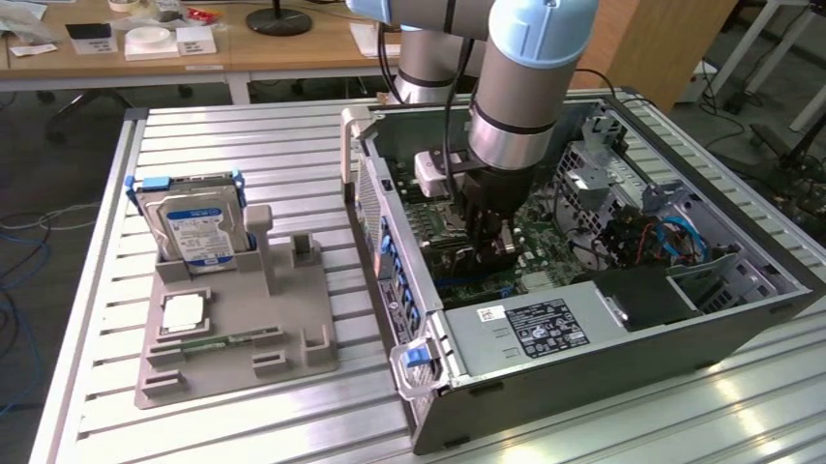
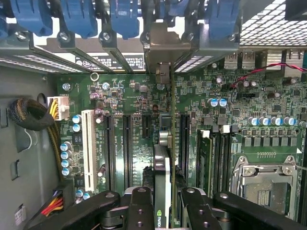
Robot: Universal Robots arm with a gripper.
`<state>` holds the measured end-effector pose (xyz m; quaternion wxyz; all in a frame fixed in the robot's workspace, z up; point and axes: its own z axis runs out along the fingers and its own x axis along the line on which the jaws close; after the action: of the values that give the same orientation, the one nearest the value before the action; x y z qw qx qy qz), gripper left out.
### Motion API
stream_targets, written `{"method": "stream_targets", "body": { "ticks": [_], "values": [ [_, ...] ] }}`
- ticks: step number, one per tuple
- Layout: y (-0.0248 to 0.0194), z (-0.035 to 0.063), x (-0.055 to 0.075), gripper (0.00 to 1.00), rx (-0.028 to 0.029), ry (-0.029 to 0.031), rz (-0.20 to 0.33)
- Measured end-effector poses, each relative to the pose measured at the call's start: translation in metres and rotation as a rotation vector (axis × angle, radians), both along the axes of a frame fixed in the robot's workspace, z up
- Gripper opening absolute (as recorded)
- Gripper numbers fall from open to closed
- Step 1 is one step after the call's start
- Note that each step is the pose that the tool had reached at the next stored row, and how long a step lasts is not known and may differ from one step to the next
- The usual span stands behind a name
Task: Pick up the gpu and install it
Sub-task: 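Insert the gpu into the slot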
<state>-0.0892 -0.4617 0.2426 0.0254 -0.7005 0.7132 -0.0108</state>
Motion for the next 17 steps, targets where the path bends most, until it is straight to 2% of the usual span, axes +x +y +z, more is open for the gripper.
{"method": "stream_targets", "body": {
  "ticks": [17],
  "values": [
    [0.0000,-0.0021,-0.0008,0.27,0.0001,-0.0001,0.000]
  ]
}}
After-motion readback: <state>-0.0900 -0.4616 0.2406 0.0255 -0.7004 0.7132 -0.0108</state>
